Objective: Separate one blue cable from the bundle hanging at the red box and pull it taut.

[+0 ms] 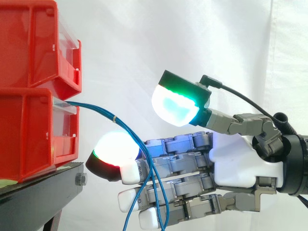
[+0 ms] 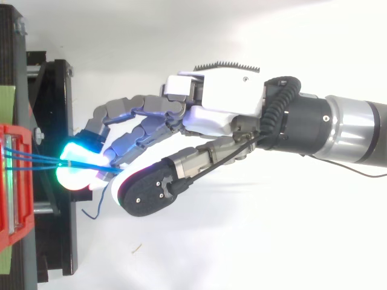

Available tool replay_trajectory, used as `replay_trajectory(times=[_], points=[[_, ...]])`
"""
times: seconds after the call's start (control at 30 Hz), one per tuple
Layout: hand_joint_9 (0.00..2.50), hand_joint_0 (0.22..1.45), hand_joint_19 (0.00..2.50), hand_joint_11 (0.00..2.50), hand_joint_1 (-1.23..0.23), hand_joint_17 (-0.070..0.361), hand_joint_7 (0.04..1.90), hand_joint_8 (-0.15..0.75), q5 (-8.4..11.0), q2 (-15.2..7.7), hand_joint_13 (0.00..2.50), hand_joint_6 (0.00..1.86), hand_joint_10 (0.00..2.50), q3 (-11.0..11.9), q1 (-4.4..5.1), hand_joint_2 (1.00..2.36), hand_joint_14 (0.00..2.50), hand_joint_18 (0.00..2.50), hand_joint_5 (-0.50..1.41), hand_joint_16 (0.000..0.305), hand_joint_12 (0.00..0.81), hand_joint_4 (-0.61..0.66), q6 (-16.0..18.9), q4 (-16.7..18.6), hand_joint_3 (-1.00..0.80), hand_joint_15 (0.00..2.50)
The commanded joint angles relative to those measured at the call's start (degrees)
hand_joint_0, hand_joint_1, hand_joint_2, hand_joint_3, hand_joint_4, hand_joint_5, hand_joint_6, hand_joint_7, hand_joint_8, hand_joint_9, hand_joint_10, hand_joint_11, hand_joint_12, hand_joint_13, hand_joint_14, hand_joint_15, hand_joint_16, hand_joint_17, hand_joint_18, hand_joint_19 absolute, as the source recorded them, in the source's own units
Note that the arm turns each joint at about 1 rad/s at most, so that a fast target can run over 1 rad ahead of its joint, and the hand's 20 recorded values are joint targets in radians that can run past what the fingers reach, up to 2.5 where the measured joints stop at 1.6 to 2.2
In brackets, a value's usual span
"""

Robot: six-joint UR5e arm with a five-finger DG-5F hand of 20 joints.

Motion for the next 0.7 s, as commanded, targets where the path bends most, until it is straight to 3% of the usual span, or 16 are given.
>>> replay_trajectory(times=[0.0, 0.43, 0.67], points=[[0.67, 0.62, 0.38, 0.45, -0.65, 0.075, 1.00, 0.277, 0.00, 0.04, 0.69, 0.50, 0.01, 0.00, -0.11, 1.00, 0.01, 0.56, -0.16, 0.033, 0.310, 0.24, 0.10, -0.06, -0.43, 0.33], [0.69, 0.63, 0.38, 0.47, -0.65, 0.074, 1.07, 0.280, 0.00, 0.04, 0.70, 0.50, 0.01, 0.35, -0.20, 1.01, 0.01, 0.57, -0.15, 0.033, 0.305, 0.24, 0.19, -0.23, -0.42, 0.34], [0.70, 0.63, 0.38, 0.48, -0.65, 0.074, 1.09, 0.281, -1.41, 0.04, 0.70, 0.50, 0.01, 2.02, -0.81, 1.01, 0.01, 0.57, -0.15, 0.033, 0.303, 0.24, 0.19, -1.64, -0.42, 0.34]])
